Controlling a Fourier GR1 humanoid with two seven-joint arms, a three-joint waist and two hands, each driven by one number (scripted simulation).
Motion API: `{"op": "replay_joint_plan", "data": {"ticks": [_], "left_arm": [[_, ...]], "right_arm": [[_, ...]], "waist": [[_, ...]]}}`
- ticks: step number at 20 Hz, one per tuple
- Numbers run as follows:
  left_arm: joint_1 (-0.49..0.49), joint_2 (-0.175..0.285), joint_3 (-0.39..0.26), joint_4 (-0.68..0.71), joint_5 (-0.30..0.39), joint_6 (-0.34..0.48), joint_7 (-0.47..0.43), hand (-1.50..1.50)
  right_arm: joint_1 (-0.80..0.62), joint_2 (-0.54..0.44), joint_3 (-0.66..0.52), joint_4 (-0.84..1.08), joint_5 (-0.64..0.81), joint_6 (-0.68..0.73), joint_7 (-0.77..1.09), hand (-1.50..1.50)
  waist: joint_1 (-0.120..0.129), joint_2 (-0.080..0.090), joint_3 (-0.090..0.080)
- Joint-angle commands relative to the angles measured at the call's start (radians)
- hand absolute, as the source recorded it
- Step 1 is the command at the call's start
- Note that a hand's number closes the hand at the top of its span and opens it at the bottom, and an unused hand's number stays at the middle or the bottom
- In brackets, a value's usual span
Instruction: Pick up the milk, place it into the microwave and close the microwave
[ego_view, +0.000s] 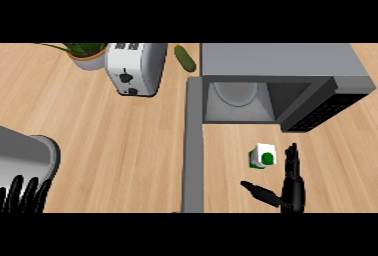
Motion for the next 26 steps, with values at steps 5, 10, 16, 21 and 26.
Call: {"op": "replay_joint_plan", "data": {"ticks": [5,10,16,21,26], "left_arm": [[-0.001,-0.011,0.004,0.074,-0.032,-0.032,-0.061,-1.50],[-0.101,0.033,0.070,0.032,0.050,-0.002,0.055,-1.50],[0.035,-0.015,-0.012,0.001,-0.037,-0.021,-0.046,-1.50],[0.030,-0.015,-0.028,-0.038,-0.027,-0.008,-0.004,-1.50],[0.017,-0.016,-0.025,0.029,-0.034,-0.039,-0.033,-1.50]], "right_arm": [[-0.148,-0.009,-0.051,0.202,0.003,0.066,-0.126,-1.50],[-0.154,0.001,-0.038,0.188,0.001,0.061,-0.085,-1.50],[-0.180,-0.004,-0.068,0.174,-0.019,0.028,-0.051,-1.50],[-0.239,-0.009,-0.111,0.287,0.014,-0.128,-0.163,1.50],[-0.323,0.007,-0.159,0.395,0.017,-0.158,-0.214,1.50]], "waist": [[0.004,0.002,0.000],[-0.001,0.001,0.000],[0.002,-0.001,0.000],[0.009,0.002,0.001],[0.014,0.005,0.001]]}}
